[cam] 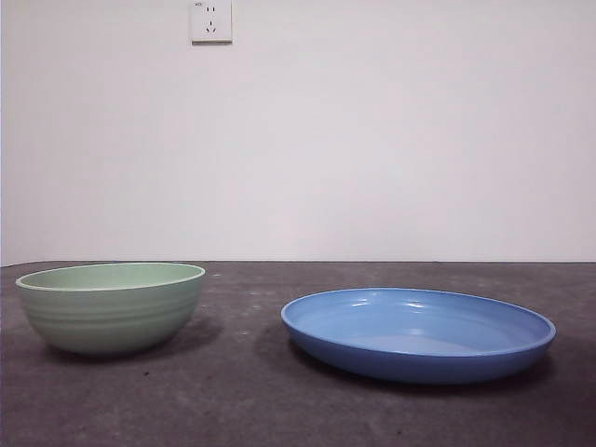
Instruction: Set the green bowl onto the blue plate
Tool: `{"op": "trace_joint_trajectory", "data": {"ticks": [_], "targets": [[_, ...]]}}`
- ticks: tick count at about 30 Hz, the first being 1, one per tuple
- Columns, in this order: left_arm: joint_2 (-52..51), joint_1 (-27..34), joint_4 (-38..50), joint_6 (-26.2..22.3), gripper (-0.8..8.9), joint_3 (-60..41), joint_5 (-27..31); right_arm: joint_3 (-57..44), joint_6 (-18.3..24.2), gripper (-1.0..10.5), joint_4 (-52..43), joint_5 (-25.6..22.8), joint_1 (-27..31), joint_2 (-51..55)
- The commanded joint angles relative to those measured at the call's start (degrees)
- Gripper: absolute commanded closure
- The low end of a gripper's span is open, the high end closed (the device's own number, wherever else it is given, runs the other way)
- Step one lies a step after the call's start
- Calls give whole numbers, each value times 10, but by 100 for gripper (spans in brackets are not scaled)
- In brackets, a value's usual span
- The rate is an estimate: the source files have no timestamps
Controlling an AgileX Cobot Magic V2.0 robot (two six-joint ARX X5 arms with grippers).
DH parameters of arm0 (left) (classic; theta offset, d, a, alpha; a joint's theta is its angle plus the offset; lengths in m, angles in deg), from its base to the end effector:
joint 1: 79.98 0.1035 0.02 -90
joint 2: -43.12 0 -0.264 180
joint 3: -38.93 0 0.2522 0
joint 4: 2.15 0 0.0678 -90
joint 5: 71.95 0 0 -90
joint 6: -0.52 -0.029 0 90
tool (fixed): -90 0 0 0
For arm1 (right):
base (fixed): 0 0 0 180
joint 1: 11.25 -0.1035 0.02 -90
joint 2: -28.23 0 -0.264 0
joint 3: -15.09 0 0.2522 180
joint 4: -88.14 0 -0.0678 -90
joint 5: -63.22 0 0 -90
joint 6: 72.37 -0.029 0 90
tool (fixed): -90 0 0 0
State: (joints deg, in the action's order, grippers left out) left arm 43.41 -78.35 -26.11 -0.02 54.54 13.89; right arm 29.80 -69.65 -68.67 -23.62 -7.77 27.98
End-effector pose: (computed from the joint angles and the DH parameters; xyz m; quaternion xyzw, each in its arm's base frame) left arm 0.0949 0.0006 0.1569 0.0009 0.0751 -0.0224 0.9969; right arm 0.0958 -0.0042 0.1529 -0.0193 0.0760 -0.0010 0.9969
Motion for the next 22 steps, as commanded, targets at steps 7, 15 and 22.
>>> {"op": "trace_joint_trajectory", "data": {"ticks": [7,15,22], "targets": [[-1,1,-5,0,802,-12,3,-3,-8,915,-6,-2,0,0],[-1,1,-5,2,802,-12,3,-3,-10,915,-8,1,0,0],[0,1,-5,1,802,-12,3,-3,-56,915,-8,23,0,0]]}}
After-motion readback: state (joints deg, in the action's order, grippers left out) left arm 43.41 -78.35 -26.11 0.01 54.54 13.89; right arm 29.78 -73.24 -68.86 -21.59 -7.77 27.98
